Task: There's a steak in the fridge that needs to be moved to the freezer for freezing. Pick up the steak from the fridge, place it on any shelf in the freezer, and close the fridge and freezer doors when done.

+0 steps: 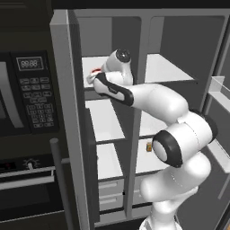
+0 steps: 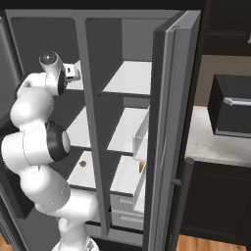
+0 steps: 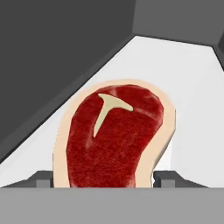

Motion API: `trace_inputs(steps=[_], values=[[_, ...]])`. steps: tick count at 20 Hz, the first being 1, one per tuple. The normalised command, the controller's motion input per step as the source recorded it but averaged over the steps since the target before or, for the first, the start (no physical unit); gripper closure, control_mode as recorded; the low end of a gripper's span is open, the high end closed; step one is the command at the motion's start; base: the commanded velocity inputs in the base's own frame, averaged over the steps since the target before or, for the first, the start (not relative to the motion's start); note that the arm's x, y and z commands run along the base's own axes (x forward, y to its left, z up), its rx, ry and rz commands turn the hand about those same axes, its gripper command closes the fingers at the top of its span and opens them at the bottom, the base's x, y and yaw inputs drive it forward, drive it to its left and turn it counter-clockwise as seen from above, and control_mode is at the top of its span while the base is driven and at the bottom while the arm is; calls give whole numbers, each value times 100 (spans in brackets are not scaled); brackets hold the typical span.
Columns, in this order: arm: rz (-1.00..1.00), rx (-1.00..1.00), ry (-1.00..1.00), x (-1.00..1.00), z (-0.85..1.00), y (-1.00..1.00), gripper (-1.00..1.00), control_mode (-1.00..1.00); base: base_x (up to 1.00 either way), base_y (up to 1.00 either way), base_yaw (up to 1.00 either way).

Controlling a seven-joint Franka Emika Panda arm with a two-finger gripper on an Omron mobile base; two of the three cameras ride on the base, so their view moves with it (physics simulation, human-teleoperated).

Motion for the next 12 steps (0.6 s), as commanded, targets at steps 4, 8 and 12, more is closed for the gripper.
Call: trace_inputs(steps=[4, 8, 12], values=[[0, 0, 3, 37, -21, 0, 100, -100, 0, 0, 0], [0, 0, 0, 27, -36, 0, 100, -100, 0, 0, 0], [0, 0, 0, 31, -28, 0, 100, -100, 0, 0, 0]])
